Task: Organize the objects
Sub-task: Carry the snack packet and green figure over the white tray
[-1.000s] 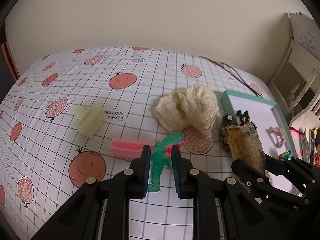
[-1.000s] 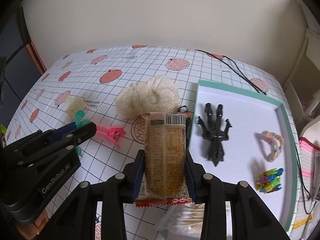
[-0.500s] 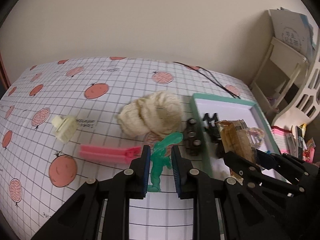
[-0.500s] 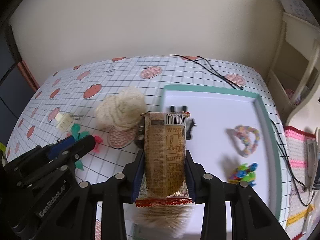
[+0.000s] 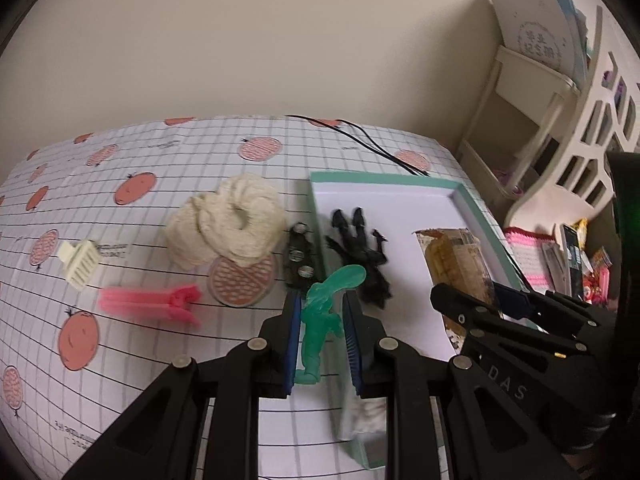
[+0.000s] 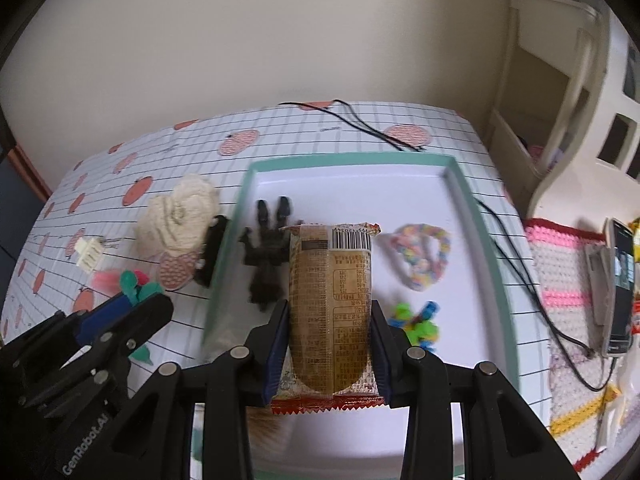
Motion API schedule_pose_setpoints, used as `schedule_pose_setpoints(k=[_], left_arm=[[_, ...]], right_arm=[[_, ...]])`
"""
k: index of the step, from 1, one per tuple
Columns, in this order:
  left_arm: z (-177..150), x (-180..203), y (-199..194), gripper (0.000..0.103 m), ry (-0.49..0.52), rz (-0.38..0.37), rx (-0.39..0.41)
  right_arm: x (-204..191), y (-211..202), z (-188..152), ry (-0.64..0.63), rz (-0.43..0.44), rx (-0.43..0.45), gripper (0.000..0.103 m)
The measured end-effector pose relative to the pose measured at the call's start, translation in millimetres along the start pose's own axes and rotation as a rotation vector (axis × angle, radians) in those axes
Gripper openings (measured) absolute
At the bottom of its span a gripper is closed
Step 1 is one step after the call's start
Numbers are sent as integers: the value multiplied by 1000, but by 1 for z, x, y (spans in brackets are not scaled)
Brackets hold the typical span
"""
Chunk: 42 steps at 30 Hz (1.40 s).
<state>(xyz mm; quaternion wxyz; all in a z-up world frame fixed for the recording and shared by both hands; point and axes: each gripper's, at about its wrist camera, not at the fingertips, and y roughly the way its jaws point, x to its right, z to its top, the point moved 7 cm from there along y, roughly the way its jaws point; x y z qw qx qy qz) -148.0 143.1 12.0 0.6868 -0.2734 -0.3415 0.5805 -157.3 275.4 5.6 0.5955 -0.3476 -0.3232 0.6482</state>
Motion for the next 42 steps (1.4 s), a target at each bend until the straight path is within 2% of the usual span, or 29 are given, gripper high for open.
schedule_pose_setpoints(k=[16, 25, 33, 42], left_arm=[[-18, 63, 11, 22, 72, -92, -63], [-34, 95, 19, 22, 165, -122, -115], [-44, 102, 26, 22, 194, -135, -172], [-49, 100, 31, 22, 196, -119, -201]], right_arm=[[70, 2, -13, 145, -92, -18, 39], [88, 4, -19, 199, -126, -35, 39], [89, 3, -19, 212, -97, -29, 39], [92, -2, -16, 227, -113, -5, 39]])
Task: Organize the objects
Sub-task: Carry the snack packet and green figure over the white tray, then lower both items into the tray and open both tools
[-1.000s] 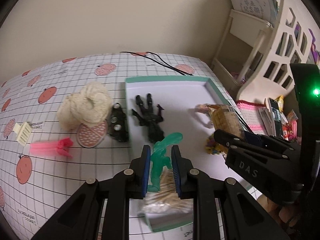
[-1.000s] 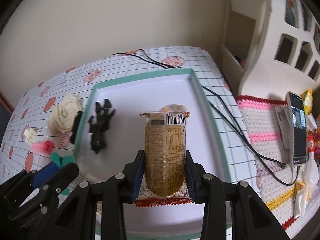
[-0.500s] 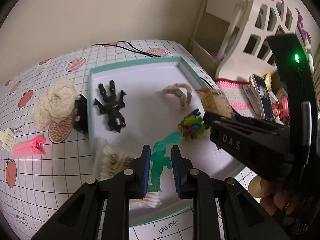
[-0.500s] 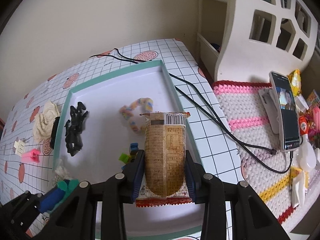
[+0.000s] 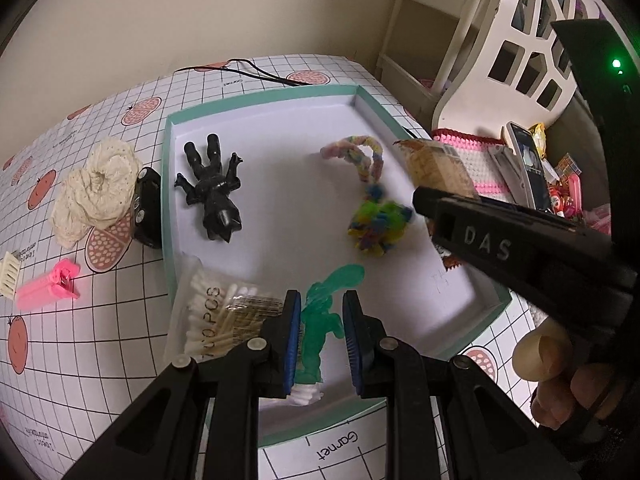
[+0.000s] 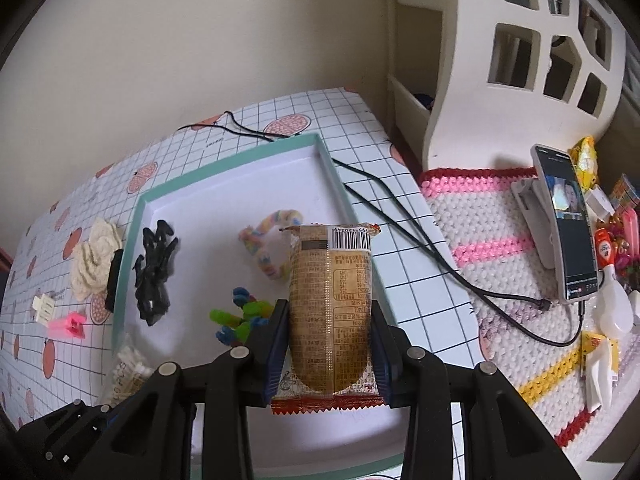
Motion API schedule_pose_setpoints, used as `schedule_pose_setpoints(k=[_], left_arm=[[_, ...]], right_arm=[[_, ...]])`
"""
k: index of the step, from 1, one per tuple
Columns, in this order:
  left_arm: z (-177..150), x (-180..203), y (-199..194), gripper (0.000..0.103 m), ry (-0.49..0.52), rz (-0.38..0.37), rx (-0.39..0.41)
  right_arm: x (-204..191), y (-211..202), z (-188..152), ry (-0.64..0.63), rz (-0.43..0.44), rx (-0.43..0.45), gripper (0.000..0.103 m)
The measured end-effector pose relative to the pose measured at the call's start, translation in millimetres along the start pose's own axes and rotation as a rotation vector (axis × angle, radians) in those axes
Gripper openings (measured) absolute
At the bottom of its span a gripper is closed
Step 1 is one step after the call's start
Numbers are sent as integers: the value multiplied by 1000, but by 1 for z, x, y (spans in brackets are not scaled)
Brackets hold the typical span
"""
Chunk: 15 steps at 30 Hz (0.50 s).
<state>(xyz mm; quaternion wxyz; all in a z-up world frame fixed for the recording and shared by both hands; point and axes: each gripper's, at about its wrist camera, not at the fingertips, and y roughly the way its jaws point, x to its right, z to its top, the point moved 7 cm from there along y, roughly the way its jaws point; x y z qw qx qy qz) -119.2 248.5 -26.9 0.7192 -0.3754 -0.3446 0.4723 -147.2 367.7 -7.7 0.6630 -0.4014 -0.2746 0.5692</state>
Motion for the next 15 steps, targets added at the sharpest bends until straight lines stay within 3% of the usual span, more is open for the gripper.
schedule_pose_setpoints(k=[15], left_arm=[[-1, 2, 2, 22, 3, -2, -11]], right_arm=[[-3, 19, -16, -44, -18, -93, 41]])
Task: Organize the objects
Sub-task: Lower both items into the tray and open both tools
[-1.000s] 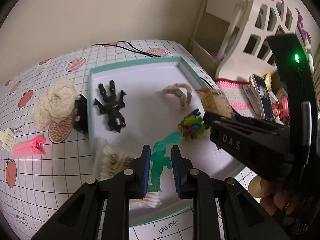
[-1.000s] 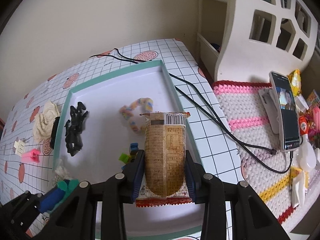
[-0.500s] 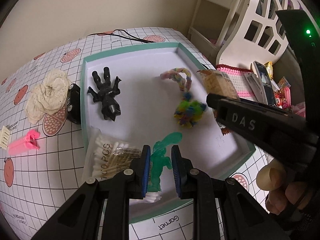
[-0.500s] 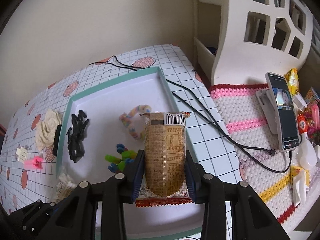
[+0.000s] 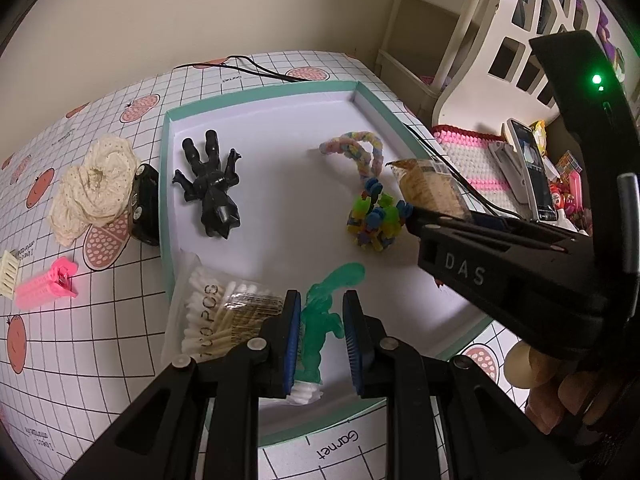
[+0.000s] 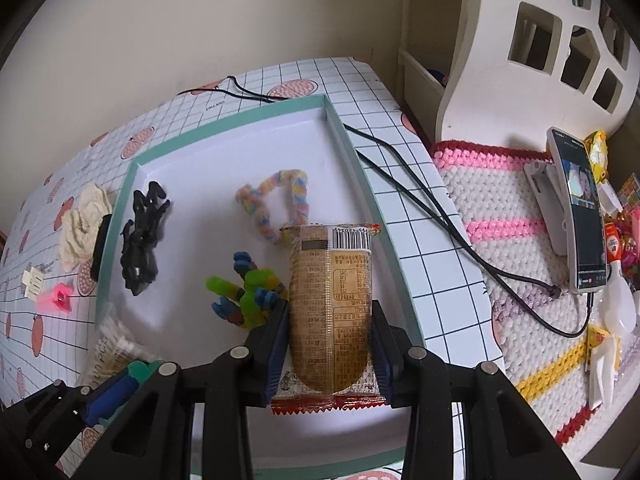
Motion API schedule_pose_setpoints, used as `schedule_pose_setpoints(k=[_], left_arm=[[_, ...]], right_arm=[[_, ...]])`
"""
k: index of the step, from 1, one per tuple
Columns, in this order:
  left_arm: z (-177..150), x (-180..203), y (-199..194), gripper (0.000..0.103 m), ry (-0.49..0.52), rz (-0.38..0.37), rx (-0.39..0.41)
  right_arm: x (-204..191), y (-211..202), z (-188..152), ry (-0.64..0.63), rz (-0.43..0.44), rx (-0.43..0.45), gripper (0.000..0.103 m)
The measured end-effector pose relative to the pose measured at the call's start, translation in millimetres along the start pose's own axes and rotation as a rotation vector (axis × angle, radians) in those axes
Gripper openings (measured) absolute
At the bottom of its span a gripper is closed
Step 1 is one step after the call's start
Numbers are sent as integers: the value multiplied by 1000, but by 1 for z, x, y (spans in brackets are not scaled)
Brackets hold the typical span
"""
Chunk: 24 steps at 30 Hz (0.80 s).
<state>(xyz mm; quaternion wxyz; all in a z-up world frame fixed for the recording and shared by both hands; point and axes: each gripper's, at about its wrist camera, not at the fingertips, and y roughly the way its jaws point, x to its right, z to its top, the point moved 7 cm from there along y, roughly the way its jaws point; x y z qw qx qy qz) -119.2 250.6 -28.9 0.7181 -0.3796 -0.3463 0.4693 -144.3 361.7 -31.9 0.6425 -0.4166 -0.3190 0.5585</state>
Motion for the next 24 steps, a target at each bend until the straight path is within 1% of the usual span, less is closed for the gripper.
schedule_pose_setpoints(k=[7, 8, 9, 11, 12, 13, 19, 22, 23, 24], left_arm=[[0, -3, 1, 22, -12, -7, 0], [0, -3, 1, 23, -15, -8, 1], [0, -4, 0, 24, -17, -8, 2], [1, -6, 0, 30, -21, -10, 5], [1, -6, -1, 34, -25, -12, 7], [2, -7, -1, 36, -28, -15, 10], [5, -11, -5, 36, -41, -12, 26], [7, -15, -8, 36, -50, -12, 42], [9, -16, -9, 36, -54, -13, 50], [10, -18, -11, 36, -56, -16, 57]], right_arm=[[-1, 1, 0, 7, 12, -3, 41], [-1, 1, 0, 5, 12, -4, 44], [-1, 1, -1, 3, 12, -4, 48], [-1, 1, 0, 6, 12, -1, 53], [-1, 1, 0, 9, 13, 1, 55], [-1, 1, 0, 11, 13, 2, 55], [0, -2, 2, 13, 11, 15, 55], [2, -7, 6, 24, 12, 47, 55], [2, -9, 8, 30, 15, 61, 56], [3, -11, 10, 38, 19, 70, 62]])
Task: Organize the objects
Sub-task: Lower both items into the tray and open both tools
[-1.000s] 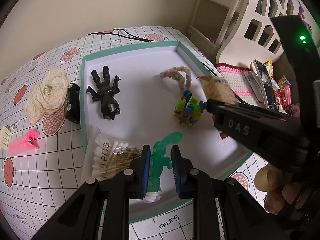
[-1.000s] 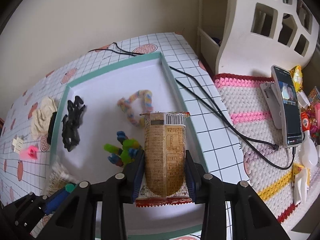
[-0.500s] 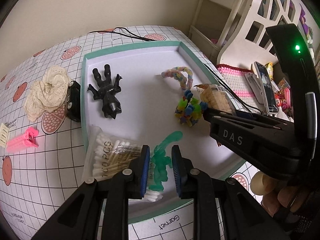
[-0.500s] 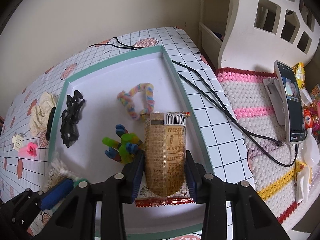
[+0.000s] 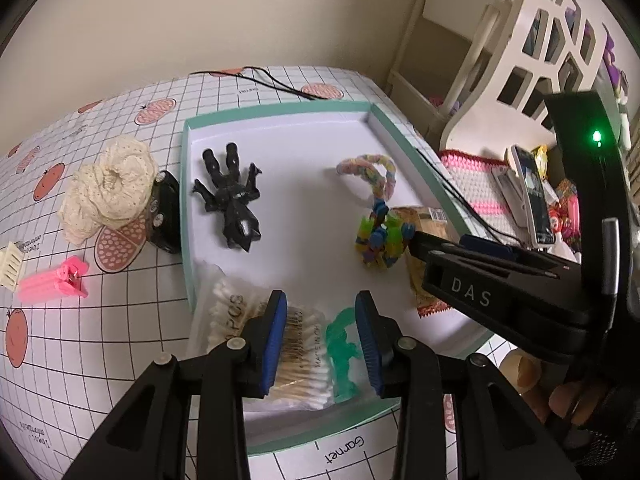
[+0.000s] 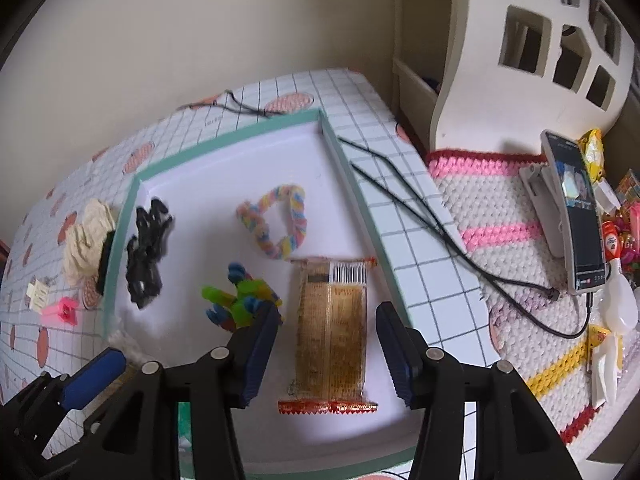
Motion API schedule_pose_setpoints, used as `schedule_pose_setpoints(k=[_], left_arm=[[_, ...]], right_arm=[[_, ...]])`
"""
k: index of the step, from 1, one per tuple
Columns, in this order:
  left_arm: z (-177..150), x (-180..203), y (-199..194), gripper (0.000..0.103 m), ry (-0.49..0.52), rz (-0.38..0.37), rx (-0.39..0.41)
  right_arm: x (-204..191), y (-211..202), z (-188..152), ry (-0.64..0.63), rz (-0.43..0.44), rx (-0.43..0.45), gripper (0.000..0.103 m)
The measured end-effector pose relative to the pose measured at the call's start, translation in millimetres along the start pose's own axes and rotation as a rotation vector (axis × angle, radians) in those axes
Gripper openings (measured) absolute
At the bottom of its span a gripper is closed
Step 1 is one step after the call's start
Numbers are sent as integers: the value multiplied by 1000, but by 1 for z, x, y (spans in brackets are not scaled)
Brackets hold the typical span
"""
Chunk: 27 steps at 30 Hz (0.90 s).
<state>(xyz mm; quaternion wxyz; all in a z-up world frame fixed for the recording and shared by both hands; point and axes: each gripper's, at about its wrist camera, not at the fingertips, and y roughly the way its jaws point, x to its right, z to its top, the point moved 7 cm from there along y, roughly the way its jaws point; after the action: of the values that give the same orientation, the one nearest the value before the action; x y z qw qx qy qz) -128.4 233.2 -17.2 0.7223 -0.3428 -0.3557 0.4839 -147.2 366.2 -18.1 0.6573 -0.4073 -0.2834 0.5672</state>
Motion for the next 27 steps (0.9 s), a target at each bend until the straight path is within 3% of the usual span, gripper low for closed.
schedule_pose_setpoints(k=[14, 23, 27], left_arm=[[20, -22, -28, 53, -94, -25, 147], [20, -53, -32, 66, -164, 76, 157], [16, -72, -31, 67, -204, 124, 144]], right_arm=[[-4, 0, 1, -1, 17, 11, 82], [-11, 2, 0, -12, 23, 11, 103], [-16, 3, 0, -24, 29, 10, 103]])
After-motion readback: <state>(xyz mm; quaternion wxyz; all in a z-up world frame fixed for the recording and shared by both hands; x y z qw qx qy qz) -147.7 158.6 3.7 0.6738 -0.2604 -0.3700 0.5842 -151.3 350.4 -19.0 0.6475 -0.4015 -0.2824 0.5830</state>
